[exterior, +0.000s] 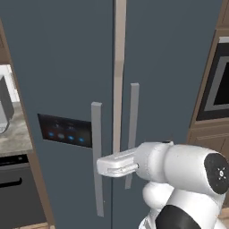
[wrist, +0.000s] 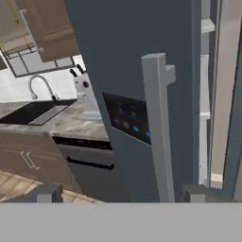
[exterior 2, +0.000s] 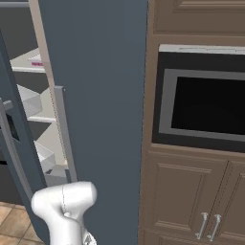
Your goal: Open the freezer door, pick up the ice cube tray from the freezer, and place it on the dining counter.
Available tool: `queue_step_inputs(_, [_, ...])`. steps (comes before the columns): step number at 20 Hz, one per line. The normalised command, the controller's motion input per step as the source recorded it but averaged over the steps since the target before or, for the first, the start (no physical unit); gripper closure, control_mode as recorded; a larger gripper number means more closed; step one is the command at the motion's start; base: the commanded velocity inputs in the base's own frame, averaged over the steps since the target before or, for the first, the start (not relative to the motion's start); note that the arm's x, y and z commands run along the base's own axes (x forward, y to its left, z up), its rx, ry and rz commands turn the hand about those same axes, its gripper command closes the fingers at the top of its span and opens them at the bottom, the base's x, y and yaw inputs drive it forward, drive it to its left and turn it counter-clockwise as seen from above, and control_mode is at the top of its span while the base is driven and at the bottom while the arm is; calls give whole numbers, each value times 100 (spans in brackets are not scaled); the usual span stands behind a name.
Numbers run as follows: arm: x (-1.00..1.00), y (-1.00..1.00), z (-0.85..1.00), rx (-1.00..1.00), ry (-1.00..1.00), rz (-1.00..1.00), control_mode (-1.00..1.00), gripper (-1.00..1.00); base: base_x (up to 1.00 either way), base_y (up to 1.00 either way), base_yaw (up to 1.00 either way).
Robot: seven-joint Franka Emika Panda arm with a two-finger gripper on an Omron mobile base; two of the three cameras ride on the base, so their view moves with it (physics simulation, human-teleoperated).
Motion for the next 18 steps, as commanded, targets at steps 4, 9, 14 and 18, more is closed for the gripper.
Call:
queue_step_inputs(4, [3,-83,67,22,27,-4,-100,-100,0,0,0])
queue_step_inputs(9, [4,-41,22,12,29,-9,-100,-100,0,0,0])
queue_step_inputs(14, [0,-17,-13,5,8,-1,-100,-100,0,0,0])
queue_step_inputs(18, [0,-22,-13,3,-3,0,-100,-100,0,0,0])
